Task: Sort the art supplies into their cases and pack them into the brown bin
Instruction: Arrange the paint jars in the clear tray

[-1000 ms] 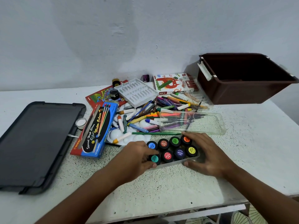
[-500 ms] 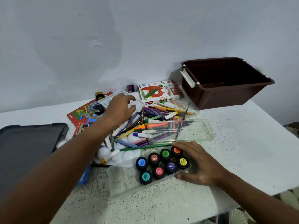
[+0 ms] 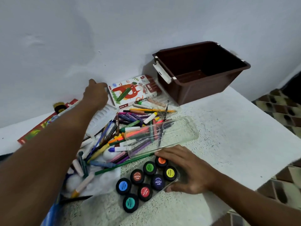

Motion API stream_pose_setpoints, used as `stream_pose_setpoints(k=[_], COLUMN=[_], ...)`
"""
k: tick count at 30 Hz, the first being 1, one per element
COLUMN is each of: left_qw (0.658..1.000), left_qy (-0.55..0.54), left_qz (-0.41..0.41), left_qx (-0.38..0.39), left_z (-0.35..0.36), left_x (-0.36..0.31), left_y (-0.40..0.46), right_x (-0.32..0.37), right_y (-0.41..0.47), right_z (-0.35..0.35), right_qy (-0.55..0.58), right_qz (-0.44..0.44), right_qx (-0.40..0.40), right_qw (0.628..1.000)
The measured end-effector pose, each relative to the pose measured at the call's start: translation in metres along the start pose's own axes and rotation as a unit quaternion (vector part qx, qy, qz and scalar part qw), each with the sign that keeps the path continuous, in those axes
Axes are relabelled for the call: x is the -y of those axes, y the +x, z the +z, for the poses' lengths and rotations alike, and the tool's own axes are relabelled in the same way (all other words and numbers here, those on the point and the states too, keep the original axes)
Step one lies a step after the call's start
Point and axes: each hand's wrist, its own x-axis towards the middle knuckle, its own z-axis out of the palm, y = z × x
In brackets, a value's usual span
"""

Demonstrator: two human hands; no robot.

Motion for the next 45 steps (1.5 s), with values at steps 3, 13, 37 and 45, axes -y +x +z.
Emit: stream_pose_setpoints(k=[3,13,37,45], left_qw=[0.999,0.995,0.979,0.974], left_qy=[0.03,-0.034,-0.179,-0.199], left_qz=[-0.022,0.045,0.09,0.105], left_qx=[0.009,-0.087,0.033,0.007], left_z=[0.009,-0.01,-0.075,-0.061], left_x=[-0.003,-0.01,0.02,0.015], left_y=[0.01,-0.008,-0.292,-0.317], right_x=[-0.002,-0.003,0.002,0.004], right_y=[0.0,-0.001,-0.003,-0.003], right_z=[0.001,0.003,0.006,0.004], right_qy=[-0.004,-0.003,0.006,0.013], right_qz=[0.003,0.001,-0.017,-0.013], right_qx=[0.002,-0.004,-0.027,-0.029], right_qw=[1.0,1.0,0.999,0.999])
